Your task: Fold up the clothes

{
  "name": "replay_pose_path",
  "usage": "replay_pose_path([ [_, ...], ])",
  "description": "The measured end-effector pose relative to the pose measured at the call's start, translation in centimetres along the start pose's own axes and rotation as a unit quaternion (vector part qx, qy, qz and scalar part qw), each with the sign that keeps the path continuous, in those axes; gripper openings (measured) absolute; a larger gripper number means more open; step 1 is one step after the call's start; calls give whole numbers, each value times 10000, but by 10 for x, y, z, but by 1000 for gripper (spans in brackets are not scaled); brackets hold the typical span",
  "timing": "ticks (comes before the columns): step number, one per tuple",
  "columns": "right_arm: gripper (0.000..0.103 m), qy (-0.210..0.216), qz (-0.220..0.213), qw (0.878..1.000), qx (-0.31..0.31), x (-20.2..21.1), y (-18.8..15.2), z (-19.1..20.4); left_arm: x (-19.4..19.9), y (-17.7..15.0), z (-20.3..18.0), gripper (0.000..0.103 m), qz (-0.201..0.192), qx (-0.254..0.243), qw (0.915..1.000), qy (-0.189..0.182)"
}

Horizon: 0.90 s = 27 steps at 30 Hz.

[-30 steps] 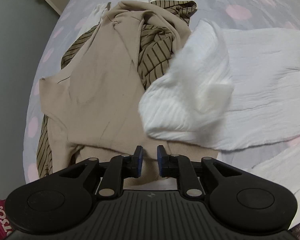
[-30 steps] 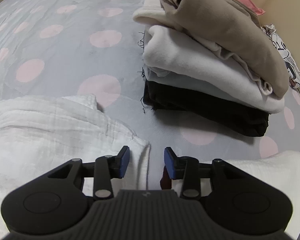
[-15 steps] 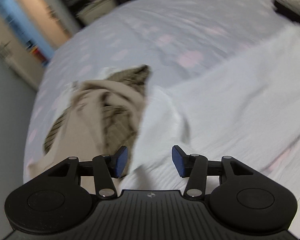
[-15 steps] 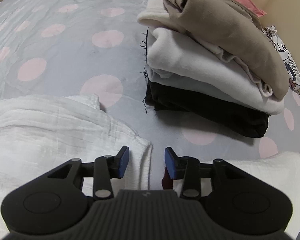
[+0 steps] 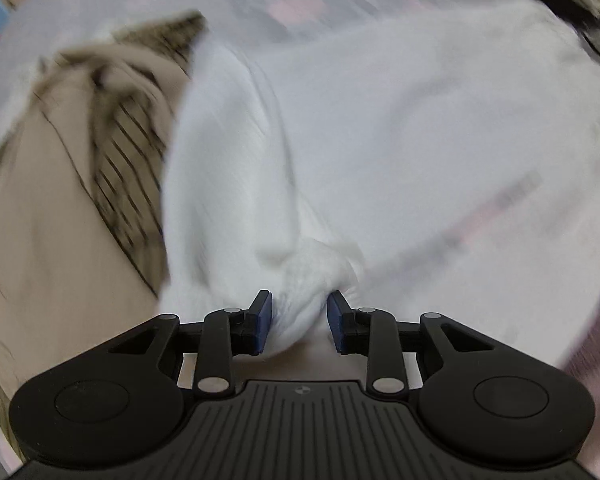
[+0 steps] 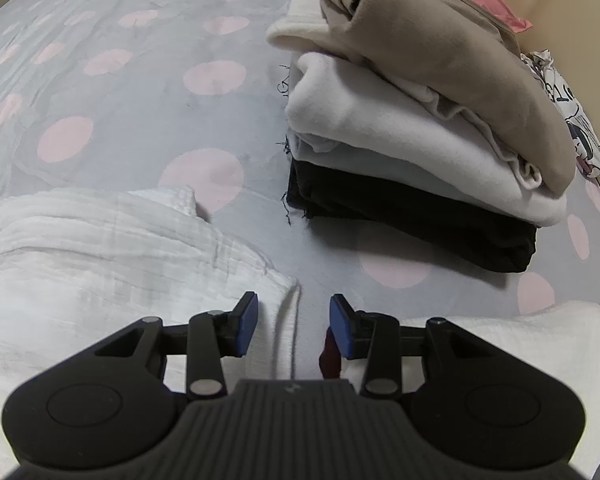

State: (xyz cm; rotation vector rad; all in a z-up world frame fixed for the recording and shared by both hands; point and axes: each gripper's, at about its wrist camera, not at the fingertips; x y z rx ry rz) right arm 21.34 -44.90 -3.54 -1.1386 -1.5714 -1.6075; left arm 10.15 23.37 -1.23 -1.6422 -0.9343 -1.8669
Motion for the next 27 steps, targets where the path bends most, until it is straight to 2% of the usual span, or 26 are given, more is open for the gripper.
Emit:
replay_pose_path([
  [3, 46, 28, -1, 10000, 36, -1, 0, 0, 3, -16, -13, 28, 225, -219, 9995, 5],
  [6, 47, 32, -1, 10000, 52, 0, -1, -1, 15, -24, -14, 30, -81, -66, 9999, -3],
  [8, 47, 28, -2, 10000, 46, 0, -1, 0, 22, -24, -12, 38, -349, 75, 9993, 65],
  [11, 47, 36, -11, 10000, 48, 1, -1, 1, 29, -16, -11, 41, -704, 113, 9968, 349],
  [15, 48, 39, -21, 10000, 50, 3, -1, 0, 26, 3, -15, 41, -969, 27, 9914, 884],
  [19, 48, 27, -5, 10000, 46, 4, -2, 1, 8, 25, -13, 41, -878, -43, 9864, 1385],
  [22, 48, 32, -6, 10000, 58, 5, -2, 1, -2, 34, -9, 41, -778, 18, 9864, 1450],
  [24, 48, 40, -3, 10000, 67, 5, -1, 1, -8, 38, -4, 30, -685, 168, 9883, 1354],
  [26, 48, 51, 1, 10000, 65, 4, -1, 0, -11, 40, 1, 9, -584, 376, 9898, 1244],
  [27, 48, 57, 2, 10000, 63, 4, -1, -1, -11, 41, 5, 7, -585, 504, 9893, 1241],
])
Point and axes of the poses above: each gripper's, at about its wrist camera, not at the fingertips, and x roughly against the way its jaws point, z to its left, y to its top, and after that the axes turned 8 degrees about -x, right-handed
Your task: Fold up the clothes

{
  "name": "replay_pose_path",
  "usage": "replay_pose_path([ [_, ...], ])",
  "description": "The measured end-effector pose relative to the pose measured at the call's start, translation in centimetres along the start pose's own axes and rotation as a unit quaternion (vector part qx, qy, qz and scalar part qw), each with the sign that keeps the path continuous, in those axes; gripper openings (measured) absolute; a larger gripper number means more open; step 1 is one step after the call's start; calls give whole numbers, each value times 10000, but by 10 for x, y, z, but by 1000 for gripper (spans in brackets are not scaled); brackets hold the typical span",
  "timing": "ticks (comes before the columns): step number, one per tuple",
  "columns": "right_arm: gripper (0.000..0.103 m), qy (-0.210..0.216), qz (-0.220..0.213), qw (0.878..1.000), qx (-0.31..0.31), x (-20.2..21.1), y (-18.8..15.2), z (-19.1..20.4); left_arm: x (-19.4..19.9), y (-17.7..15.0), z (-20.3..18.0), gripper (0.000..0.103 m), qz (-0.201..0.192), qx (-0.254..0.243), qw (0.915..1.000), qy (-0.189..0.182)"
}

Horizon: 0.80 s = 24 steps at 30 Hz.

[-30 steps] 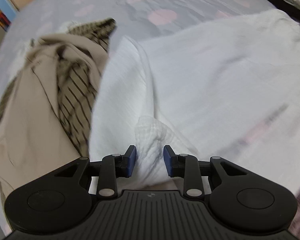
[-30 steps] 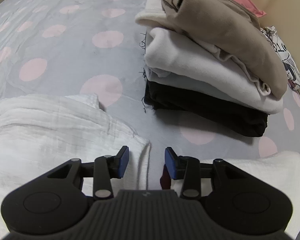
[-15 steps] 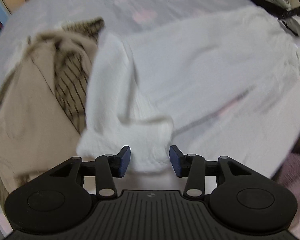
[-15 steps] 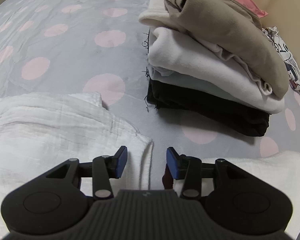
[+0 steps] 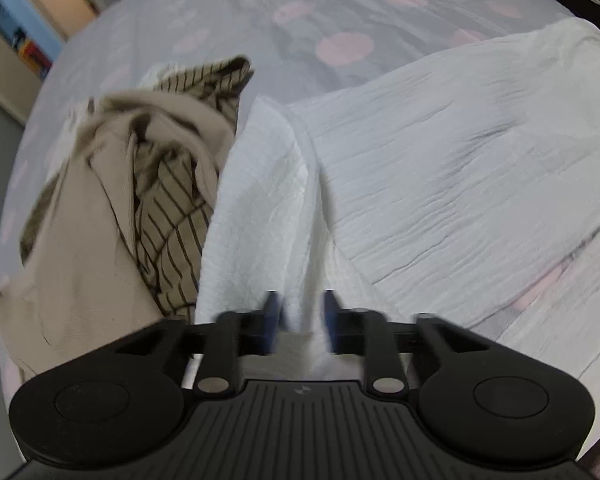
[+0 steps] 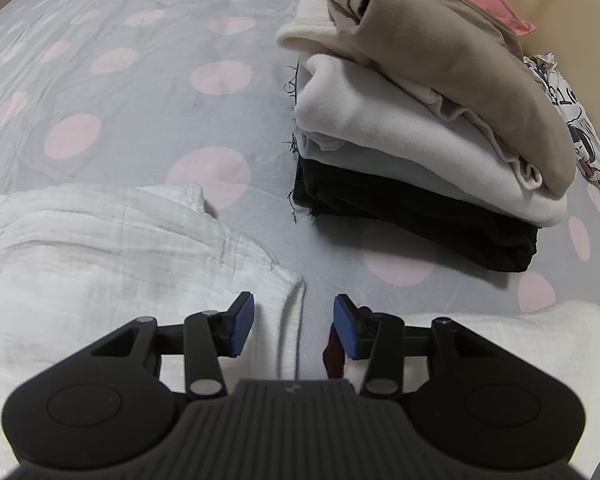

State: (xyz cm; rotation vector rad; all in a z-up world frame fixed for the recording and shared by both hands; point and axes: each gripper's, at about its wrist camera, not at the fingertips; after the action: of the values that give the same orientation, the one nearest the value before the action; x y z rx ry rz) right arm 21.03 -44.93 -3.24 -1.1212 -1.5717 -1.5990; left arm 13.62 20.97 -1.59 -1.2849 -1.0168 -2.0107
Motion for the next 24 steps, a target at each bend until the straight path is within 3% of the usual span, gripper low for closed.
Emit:
replay_pose_path([
  [5, 48, 40, 14, 10000, -14, -1, -1, -2, 28, 0, 27, 3, -394, 791, 9961, -80],
  [12, 49, 9, 57, 10000, -49, -1, -2, 1, 73, -2, 80, 2, -651, 1551, 9851, 349],
  [20, 49, -71, 156, 9999, -8, -9, -1, 4, 91, 26, 138, 2, -302, 1472, 9806, 1262],
  [24, 49, -119, 190, 9997, 35, -13, 2, 8, 77, 46, 156, 2, -192, 1308, 9771, 1666],
])
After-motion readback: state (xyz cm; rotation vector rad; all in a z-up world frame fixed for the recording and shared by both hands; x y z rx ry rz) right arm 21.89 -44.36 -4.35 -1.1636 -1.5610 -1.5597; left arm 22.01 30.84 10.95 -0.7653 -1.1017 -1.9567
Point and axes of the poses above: each gripper's, at about its wrist camera, not at the fingertips, and x roughly against the way its jaws point, z to its left, y to its top, and after that the axes turned 8 degrees about -x, right-handed
